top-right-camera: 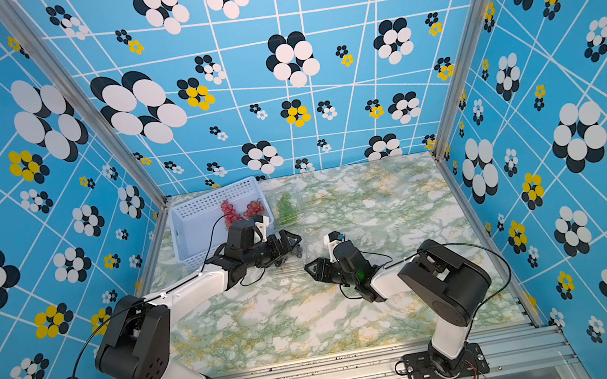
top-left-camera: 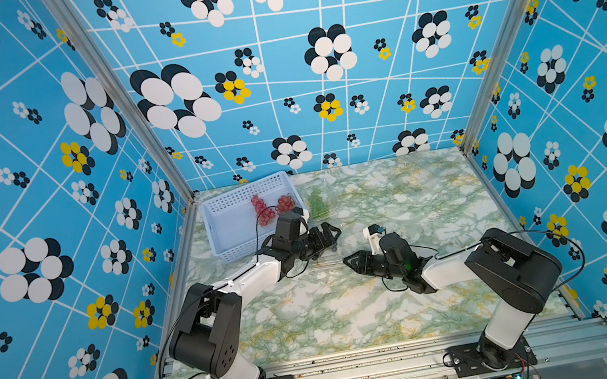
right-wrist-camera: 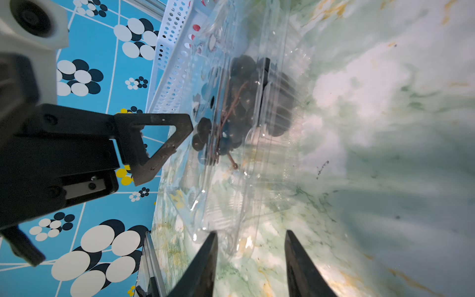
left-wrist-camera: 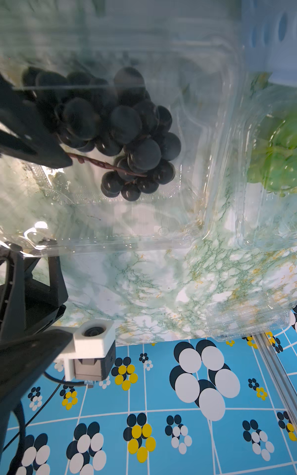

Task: Pack grapes into containers
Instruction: Close the packing box at the center of the board.

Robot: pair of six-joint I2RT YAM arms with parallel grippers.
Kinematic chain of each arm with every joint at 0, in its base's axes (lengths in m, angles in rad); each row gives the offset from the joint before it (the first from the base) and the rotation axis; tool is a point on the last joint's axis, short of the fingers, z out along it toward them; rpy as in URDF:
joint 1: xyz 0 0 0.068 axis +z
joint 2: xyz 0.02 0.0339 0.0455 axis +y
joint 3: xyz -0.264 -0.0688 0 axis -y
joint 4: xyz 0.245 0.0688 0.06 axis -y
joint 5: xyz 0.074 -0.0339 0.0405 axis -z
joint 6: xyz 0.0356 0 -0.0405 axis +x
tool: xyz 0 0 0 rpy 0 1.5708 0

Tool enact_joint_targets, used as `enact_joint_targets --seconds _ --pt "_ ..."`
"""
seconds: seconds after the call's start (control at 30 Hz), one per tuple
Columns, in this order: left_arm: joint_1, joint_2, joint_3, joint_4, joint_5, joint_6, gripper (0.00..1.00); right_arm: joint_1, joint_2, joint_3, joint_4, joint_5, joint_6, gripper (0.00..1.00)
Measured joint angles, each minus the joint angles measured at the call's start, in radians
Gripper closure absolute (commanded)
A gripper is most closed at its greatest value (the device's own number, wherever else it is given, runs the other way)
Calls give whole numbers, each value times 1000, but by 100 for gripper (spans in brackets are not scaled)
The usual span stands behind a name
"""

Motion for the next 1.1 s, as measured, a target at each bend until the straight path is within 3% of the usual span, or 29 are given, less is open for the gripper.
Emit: enact_joint_targets --seconds 0.4,1.1 --pt "0 -6 -4 -1 -7 0 0 6 31 10 59 -16 20 74" --pt "0 -18 -5 -27 -15 8 1 8 84 14 157 -24 48 80"
